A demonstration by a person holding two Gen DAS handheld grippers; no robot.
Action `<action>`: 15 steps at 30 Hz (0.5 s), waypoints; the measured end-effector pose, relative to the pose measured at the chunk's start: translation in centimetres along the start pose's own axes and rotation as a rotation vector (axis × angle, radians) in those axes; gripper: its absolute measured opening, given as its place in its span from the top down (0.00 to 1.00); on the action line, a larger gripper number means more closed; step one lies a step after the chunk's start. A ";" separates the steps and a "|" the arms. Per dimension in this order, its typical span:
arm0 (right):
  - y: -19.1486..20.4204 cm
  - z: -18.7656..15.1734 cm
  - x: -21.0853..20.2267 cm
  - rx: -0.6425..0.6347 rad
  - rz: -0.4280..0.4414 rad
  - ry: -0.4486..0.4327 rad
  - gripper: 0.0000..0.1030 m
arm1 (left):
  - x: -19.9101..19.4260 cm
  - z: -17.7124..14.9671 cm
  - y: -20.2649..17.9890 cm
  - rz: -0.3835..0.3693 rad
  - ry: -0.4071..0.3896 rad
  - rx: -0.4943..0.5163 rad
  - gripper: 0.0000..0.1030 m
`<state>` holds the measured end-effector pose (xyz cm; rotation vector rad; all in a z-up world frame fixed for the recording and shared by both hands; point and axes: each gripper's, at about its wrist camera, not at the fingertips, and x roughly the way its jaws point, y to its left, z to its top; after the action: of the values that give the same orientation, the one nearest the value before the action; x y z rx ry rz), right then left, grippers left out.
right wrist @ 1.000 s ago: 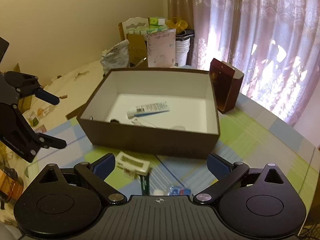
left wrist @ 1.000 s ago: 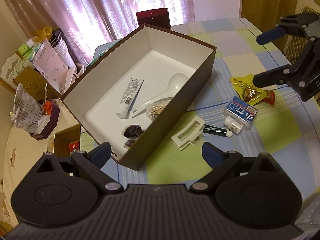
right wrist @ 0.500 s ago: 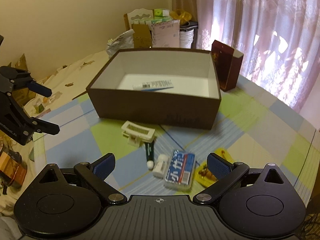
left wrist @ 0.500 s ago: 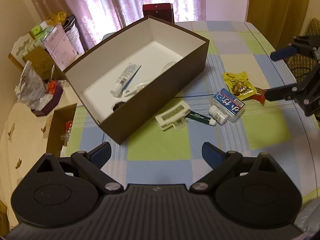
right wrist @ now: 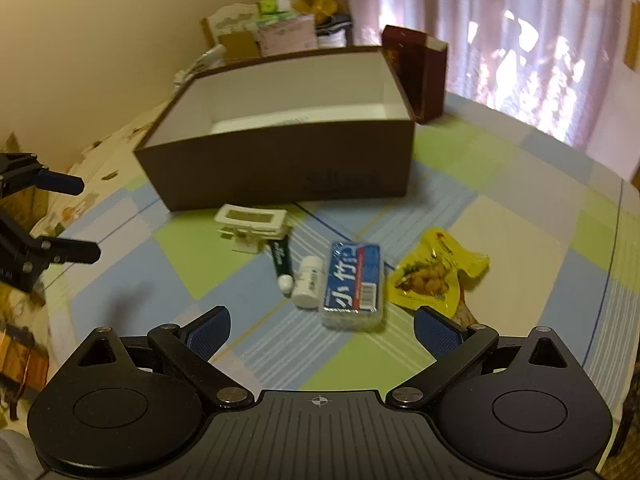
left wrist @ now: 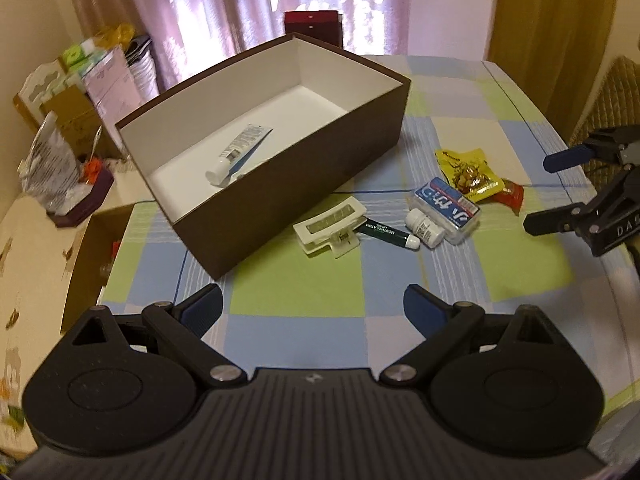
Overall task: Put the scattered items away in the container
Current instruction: 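Move the left tool toward the white hair clip while the right tool approaches the blue floss box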
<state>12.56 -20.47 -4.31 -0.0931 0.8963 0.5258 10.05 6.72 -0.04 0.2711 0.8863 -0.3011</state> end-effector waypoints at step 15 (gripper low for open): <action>-3.1 -3.0 2.8 0.252 -0.095 0.053 0.00 | 7.8 1.0 -1.4 -0.131 -0.018 0.370 0.28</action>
<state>13.31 -22.94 -8.71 0.0792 0.9985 0.3207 14.89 3.94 -5.75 0.5524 0.8285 -0.5895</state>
